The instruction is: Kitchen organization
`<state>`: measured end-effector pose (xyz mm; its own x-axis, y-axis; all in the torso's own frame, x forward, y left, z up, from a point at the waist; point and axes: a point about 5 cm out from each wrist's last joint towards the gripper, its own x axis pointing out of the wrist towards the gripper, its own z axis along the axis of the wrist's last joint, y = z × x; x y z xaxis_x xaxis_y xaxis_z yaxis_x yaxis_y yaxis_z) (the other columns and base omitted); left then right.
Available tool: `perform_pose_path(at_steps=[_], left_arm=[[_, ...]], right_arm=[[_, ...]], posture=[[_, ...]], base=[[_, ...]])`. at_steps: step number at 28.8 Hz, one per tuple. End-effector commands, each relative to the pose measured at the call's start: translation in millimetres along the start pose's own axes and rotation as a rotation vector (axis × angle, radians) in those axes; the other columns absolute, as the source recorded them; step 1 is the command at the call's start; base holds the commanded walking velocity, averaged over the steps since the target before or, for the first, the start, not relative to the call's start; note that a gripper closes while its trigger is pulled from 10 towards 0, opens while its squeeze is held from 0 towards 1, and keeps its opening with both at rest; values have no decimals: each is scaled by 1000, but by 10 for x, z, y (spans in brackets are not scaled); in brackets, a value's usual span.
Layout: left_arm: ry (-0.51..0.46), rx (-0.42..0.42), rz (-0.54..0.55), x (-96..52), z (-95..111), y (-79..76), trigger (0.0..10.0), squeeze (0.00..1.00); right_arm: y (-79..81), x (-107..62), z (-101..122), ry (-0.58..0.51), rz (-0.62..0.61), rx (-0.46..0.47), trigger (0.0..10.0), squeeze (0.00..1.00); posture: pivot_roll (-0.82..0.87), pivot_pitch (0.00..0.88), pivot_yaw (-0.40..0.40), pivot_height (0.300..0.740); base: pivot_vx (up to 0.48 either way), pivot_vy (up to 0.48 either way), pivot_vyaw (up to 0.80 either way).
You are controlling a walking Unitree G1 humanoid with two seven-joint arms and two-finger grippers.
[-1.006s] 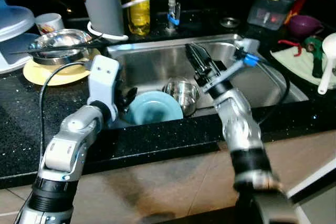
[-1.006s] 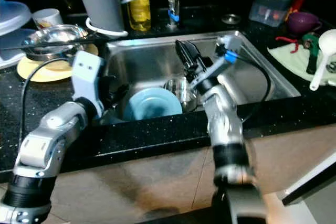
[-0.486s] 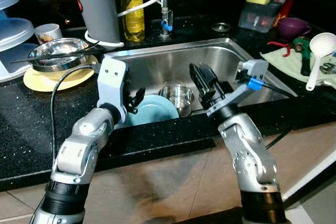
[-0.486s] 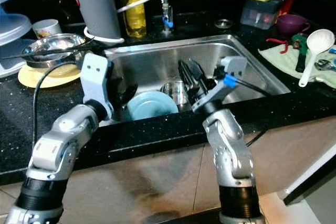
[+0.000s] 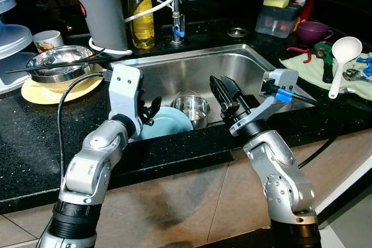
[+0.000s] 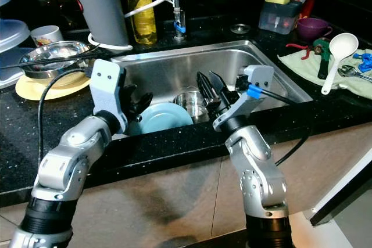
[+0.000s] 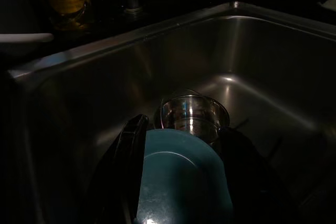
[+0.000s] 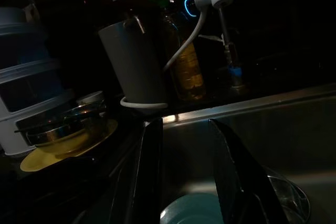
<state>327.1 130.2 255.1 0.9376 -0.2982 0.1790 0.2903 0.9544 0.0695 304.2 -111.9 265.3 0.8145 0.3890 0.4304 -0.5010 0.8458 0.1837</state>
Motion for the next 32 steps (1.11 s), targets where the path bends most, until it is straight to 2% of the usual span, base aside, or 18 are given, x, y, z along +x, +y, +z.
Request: perform_pose_path(at_steps=[1,32], left_arm=[[-7,4,12,-39,-1,19,10000,0],[6,1,17,-78,-26,22,10000,0]], right_arm=[[41,-22,-16,16,10,5,10000,0],[53,-42,-12,56,17,-3,10000,0]], posture=[[-91,118,17,740],[-98,131,6,740]], base=[[0,0,0],[-268,0,0]])
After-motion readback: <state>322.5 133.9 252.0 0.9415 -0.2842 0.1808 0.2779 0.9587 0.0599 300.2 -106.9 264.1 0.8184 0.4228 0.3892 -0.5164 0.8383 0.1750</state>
